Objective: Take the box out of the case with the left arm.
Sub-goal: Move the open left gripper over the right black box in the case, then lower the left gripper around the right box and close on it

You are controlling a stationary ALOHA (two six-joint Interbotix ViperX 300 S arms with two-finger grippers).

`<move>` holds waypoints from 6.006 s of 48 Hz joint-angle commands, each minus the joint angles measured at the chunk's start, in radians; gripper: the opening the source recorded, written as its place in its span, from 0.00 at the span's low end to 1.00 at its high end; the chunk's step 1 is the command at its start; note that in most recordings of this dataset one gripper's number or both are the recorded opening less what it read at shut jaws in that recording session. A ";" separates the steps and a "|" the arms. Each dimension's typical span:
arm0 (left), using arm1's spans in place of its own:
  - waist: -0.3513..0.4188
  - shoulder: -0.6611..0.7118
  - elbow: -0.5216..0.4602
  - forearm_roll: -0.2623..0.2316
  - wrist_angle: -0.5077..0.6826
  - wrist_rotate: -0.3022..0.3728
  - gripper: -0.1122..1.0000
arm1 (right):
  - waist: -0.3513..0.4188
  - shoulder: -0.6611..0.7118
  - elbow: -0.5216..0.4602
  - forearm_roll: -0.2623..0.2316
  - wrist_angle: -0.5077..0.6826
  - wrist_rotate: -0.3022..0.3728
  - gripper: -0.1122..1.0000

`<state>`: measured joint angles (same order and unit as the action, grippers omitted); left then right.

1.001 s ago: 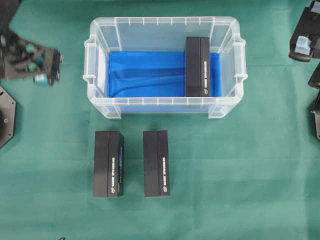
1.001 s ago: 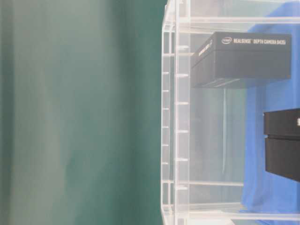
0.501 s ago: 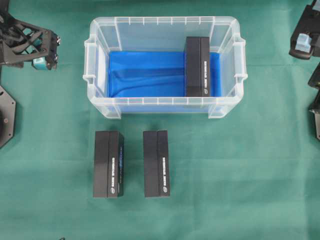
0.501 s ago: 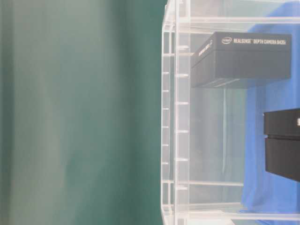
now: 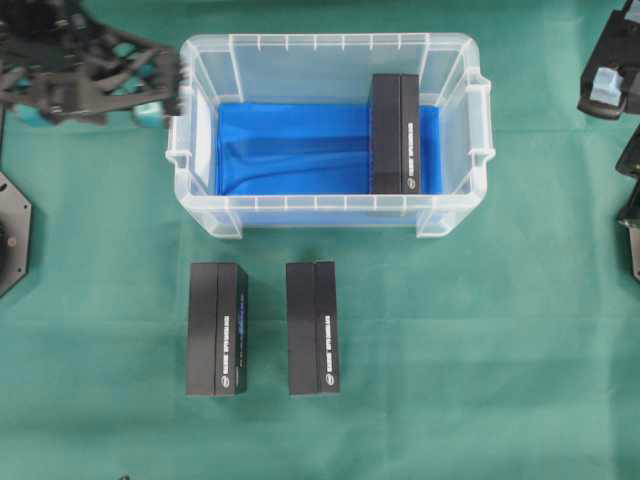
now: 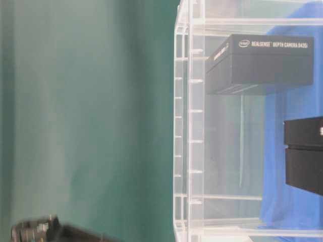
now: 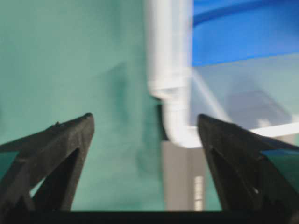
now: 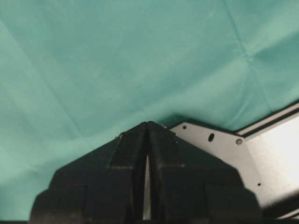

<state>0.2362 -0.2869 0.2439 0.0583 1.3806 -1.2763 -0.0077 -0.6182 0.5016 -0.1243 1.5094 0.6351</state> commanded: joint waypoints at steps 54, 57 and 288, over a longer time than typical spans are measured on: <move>-0.081 0.589 -0.739 -0.009 0.012 0.003 0.92 | 0.000 0.002 -0.009 -0.003 -0.015 -0.006 0.10; -0.086 0.617 -0.770 -0.011 0.011 0.005 0.92 | 0.000 0.002 -0.009 -0.003 -0.015 -0.008 0.10; -0.044 0.815 -0.653 -0.002 -0.265 -0.020 0.72 | 0.000 -0.008 0.014 -0.003 -0.015 -0.031 0.10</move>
<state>0.1902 0.5446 -0.3988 0.0552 1.1290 -1.2916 -0.0077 -0.6228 0.5246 -0.1243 1.4987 0.6029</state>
